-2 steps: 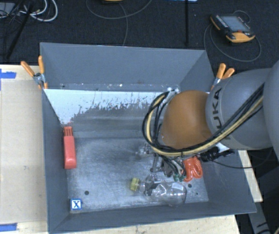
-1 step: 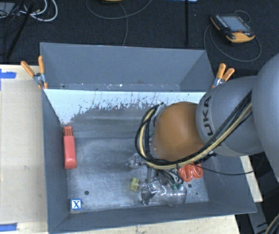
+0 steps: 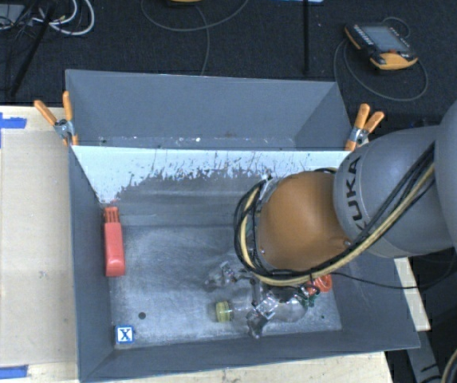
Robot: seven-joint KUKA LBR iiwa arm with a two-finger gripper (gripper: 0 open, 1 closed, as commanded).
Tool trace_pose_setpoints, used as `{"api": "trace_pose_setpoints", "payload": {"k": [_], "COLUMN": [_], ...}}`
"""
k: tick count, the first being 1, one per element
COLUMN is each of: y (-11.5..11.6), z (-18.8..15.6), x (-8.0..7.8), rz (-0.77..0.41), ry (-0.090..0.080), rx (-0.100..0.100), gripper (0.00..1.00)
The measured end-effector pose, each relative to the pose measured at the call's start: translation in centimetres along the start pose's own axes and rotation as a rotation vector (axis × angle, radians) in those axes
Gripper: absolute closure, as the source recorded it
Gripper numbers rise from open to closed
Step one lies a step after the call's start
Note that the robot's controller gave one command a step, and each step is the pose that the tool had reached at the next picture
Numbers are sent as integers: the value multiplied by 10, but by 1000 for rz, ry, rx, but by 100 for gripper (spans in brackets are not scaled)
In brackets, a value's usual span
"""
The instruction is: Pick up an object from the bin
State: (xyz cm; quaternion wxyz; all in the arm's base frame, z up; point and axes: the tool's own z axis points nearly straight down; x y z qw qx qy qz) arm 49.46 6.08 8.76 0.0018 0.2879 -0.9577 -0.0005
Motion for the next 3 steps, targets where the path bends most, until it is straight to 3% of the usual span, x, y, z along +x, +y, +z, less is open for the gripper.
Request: {"api": "trace_pose_setpoints", "payload": {"k": [1, 2, 3], "y": [5, 5, -3], "z": [14, 14, -137], "x": [13, 13, 3], "rz": [265, 266, 302], "ry": [-6, -6, -5], "rx": [4, 4, 2], "gripper": [100, 100, 100]}}
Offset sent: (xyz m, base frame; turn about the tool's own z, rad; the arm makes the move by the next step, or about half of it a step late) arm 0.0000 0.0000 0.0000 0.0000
